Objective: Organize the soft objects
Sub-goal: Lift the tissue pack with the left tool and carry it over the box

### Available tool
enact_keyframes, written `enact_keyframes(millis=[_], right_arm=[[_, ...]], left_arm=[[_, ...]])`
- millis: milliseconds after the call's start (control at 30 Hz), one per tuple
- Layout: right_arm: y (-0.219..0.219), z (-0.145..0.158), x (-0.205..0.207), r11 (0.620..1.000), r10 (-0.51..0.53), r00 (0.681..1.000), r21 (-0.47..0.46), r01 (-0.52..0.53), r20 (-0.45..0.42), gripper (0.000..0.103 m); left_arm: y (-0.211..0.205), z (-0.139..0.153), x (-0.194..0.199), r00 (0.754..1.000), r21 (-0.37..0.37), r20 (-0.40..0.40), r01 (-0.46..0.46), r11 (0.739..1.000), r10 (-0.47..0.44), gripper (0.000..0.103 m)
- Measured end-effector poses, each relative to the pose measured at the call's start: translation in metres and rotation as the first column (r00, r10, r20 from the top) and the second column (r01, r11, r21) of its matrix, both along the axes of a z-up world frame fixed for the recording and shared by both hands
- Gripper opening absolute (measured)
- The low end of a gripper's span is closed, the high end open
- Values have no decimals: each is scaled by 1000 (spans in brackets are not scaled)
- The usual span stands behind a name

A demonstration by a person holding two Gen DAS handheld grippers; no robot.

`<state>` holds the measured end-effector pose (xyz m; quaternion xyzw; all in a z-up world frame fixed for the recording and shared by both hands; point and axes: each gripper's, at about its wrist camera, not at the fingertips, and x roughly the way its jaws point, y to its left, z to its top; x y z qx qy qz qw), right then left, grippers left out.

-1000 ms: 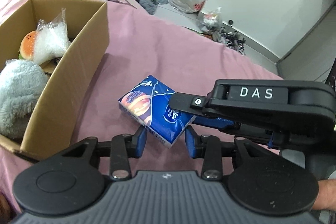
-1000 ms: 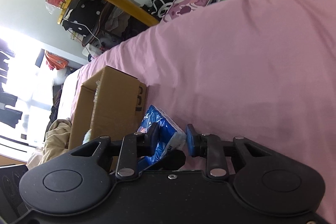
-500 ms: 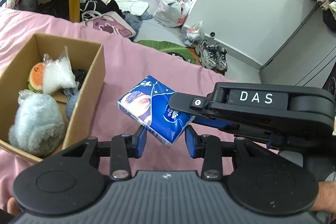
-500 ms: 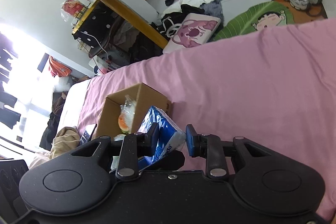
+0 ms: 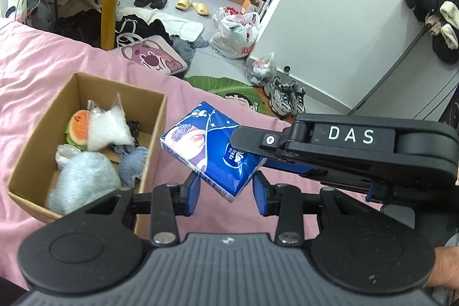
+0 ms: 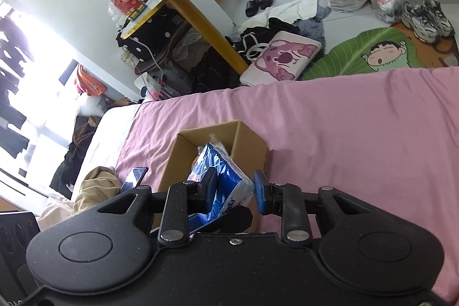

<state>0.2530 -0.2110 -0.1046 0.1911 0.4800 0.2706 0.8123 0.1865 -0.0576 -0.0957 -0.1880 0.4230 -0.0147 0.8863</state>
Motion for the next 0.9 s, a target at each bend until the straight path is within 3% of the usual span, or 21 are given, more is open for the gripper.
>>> enact_keyframes(millis=[500,900], right_arm=[[52,19,-12,999,50,999,-4,-50,20,28],[98,17,-16,997,72,997,-32,-71,15,28]], left_arm=[[56,15,-15,1000,-9,19,-22,1000,23,38],[106,9,-18,1000,-36,-7,-29,999,28,38]])
